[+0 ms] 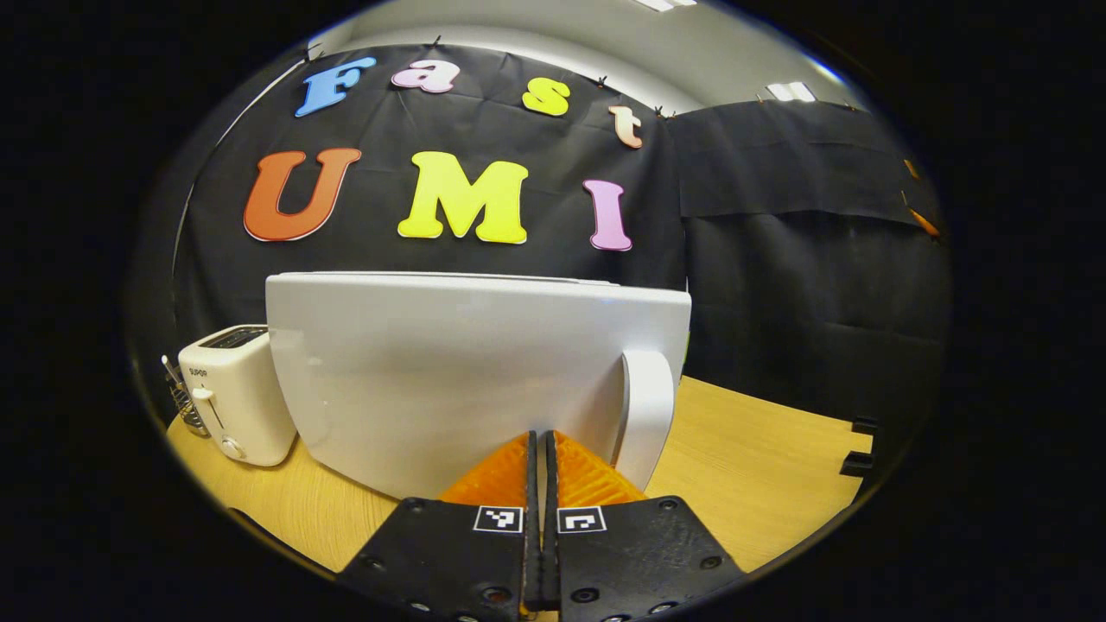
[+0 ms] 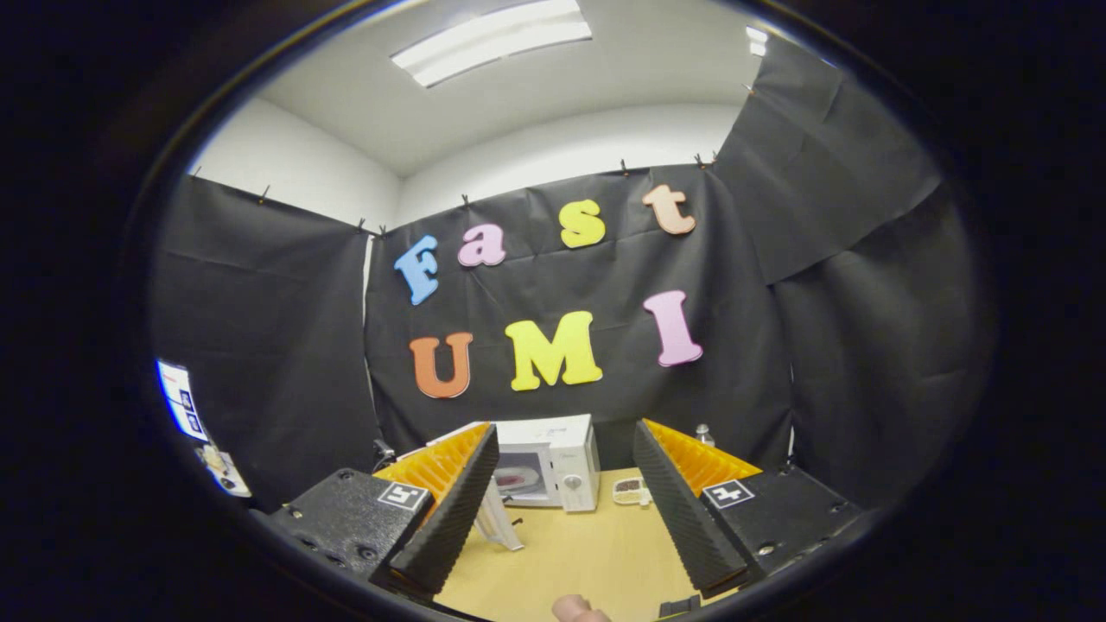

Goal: Open the microwave oven with the left hand, put the food in, and close the microwave oven.

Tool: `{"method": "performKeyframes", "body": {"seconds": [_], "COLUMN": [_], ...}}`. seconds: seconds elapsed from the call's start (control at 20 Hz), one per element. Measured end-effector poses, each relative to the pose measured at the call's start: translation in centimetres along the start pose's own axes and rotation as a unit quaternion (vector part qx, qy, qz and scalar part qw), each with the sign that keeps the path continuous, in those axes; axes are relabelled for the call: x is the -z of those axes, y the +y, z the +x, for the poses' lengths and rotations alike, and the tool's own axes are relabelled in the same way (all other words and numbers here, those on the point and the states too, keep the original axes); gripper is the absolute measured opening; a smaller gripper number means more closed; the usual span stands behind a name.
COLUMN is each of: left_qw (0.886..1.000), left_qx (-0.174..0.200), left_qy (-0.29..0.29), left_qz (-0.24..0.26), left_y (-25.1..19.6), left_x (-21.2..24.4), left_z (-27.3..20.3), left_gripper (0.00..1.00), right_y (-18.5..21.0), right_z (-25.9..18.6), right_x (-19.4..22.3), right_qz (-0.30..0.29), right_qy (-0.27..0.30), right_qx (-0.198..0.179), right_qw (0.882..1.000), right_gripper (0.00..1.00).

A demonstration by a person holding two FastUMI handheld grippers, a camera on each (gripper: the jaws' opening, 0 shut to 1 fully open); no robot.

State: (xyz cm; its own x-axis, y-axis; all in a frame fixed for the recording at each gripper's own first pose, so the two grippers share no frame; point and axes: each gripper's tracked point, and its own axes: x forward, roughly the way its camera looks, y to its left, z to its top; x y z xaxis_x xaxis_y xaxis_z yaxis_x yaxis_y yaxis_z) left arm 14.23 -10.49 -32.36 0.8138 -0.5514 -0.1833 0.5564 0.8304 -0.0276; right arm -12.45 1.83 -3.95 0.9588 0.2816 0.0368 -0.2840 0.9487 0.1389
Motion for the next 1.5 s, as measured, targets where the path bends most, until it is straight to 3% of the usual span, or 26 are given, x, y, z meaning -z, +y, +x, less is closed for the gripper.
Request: {"method": "performKeyframes", "body": {"seconds": [0.05, 0.2, 0.25, 0.3, 0.45, 0.5, 0.55, 0.6, 0.75, 0.8, 0.85, 1.15, 1.35, 1.5], "left_qw": [1.000, 0.999, 0.999, 0.999, 0.996, 0.995, 0.994, 0.993, 0.988, 0.986, 0.987, 0.985, 0.987, 0.983], "left_qx": [-0.007, -0.029, -0.037, -0.041, -0.076, -0.091, -0.102, -0.109, -0.138, -0.151, -0.151, -0.166, -0.150, -0.176], "left_qy": [0.005, 0.015, 0.015, 0.022, 0.036, 0.041, 0.042, 0.044, 0.057, 0.064, 0.058, 0.048, 0.050, 0.048], "left_qz": [-0.003, -0.006, -0.003, 0.001, 0.022, 0.024, 0.026, 0.029, 0.038, 0.033, 0.024, 0.004, -0.001, 0.004], "left_y": [-0.2, -0.7, -0.9, -1.1, -0.6, -0.2, 0.2, 0.4, 2.4, 3.1, 2.9, 3.3, 1.6, 1.6], "left_x": [-0.1, -0.5, -0.8, -0.6, -0.6, -0.5, -0.7, -0.7, -0.3, -0.1, -0.3, -0.5, -0.4, -0.7], "left_z": [1.1, 4.4, 5.4, 6.5, 9.2, 10.0, 10.9, 11.7, 13.6, 13.9, 14.0, 14.8, 14.9, 13.6], "left_gripper": [0.00, 0.00, 0.00, 0.00, 0.01, 0.00, 0.00, 0.00, 0.00, 0.00, 0.00, 0.01, 0.01, 0.01], "right_y": [-0.2, -1.2, -1.4, -1.8, -3.2, -3.5, -3.6, -3.9, -5.0, -5.4, -5.6, -8.1, -7.6, -6.8], "right_z": [0.0, -0.2, -0.4, -0.4, -0.9, -1.0, -1.2, -1.3, -1.4, -1.6, -2.2, -1.7, -1.4, -1.1], "right_x": [0.0, -0.1, -0.2, -0.1, -0.1, 0.0, 0.0, 0.0, 0.0, 0.3, 0.6, 2.1, 3.0, 3.2], "right_qz": [0.001, 0.004, 0.005, 0.006, 0.007, 0.009, 0.012, 0.016, 0.019, 0.017, 0.017, 0.023, 0.029, 0.037], "right_qy": [0.001, 0.003, 0.002, 0.001, 0.000, 0.000, -0.001, -0.003, -0.003, 0.001, 0.002, 0.011, 0.026, 0.030], "right_qx": [0.001, 0.007, 0.008, 0.011, 0.022, 0.023, 0.022, 0.022, 0.026, 0.027, 0.025, 0.047, 0.037, 0.030], "right_qw": [1.000, 1.000, 1.000, 1.000, 1.000, 1.000, 1.000, 1.000, 0.999, 0.999, 1.000, 0.999, 0.999, 0.998], "right_gripper": [0.90, 0.90, 1.00, 0.90, 0.90, 1.00, 0.90, 1.00, 1.00, 0.90, 1.00, 1.00, 1.00, 1.00]}}
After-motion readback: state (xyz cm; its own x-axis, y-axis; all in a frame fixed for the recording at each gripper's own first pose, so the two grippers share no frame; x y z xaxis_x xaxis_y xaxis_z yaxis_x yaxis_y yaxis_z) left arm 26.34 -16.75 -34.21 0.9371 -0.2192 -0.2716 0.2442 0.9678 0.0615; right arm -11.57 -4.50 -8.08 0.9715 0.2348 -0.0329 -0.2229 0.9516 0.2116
